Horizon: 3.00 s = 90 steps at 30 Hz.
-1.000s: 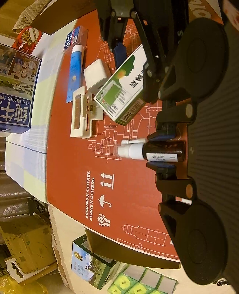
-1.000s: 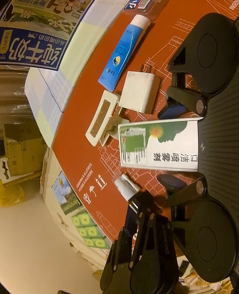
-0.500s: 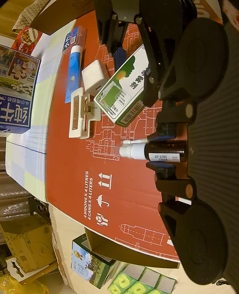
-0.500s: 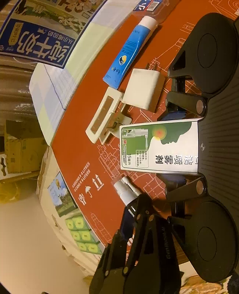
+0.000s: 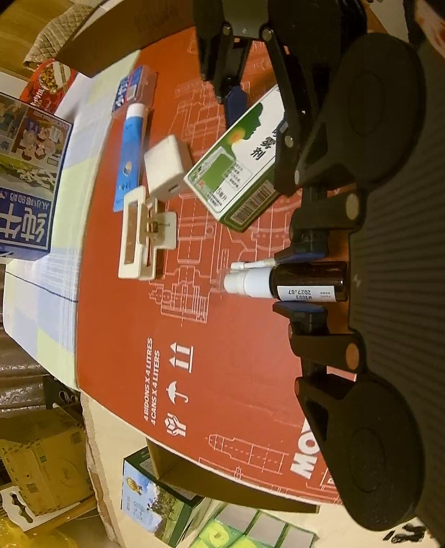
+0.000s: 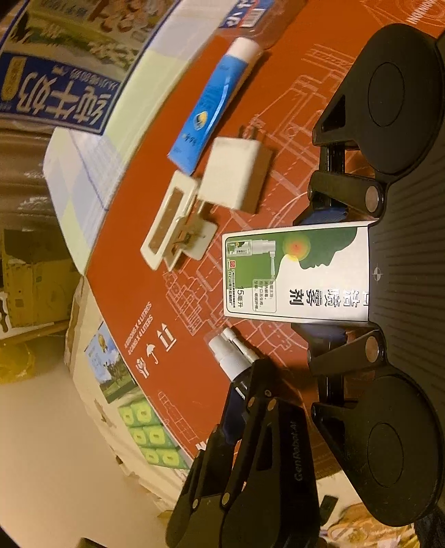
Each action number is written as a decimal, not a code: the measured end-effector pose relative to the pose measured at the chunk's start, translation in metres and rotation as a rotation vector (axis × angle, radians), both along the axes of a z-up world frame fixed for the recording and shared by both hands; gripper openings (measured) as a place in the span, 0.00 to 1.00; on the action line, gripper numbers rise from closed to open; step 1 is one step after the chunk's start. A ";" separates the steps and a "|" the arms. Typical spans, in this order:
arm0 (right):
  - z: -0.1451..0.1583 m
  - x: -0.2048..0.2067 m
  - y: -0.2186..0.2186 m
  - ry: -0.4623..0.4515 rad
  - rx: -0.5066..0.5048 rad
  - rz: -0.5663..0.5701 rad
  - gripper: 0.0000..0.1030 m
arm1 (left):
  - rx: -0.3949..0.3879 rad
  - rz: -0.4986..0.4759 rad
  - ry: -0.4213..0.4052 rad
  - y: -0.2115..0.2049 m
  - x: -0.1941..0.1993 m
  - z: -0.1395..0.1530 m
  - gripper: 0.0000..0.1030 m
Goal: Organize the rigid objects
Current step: 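Lift spray bottle and green-white box and carry them over the open box, then lower both items into the box and open both tools to release them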
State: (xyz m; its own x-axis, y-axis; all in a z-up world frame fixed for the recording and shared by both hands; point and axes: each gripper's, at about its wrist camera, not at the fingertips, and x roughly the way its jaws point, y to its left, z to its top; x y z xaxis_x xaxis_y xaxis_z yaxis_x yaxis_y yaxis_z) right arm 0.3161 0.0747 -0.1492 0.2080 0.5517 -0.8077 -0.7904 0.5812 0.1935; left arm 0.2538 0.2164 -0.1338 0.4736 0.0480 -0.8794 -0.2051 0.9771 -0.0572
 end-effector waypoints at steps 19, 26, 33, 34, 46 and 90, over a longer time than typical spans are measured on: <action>0.048 0.011 -0.119 0.038 0.098 -0.237 0.50 | -0.063 -0.174 -0.145 -0.088 0.024 0.062 0.19; 0.074 0.013 -0.170 0.006 0.141 -0.320 0.50 | -0.069 -0.273 -0.196 -0.138 0.047 0.087 0.19; 0.101 0.027 -0.238 -0.042 0.175 -0.447 0.50 | -0.082 -0.392 -0.248 -0.199 0.079 0.107 0.19; 0.105 0.030 -0.249 -0.051 0.178 -0.467 0.50 | -0.086 -0.409 -0.254 -0.209 0.084 0.110 0.19; 0.129 0.075 -0.368 -0.128 0.195 -0.660 0.50 | -0.125 -0.555 -0.301 -0.312 0.148 0.126 0.19; 0.066 0.176 -0.449 -0.019 0.107 -0.566 0.50 | -0.062 -0.573 -0.063 -0.417 0.244 0.058 0.25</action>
State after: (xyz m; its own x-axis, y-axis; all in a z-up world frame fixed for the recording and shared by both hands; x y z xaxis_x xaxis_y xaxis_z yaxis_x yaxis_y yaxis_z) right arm 0.4925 -0.3742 -0.0834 0.5082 0.4285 -0.7471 -0.3655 0.8928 0.2634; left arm 0.4974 -0.2009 -0.0759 0.4601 -0.2827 -0.8416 0.3616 0.9254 -0.1132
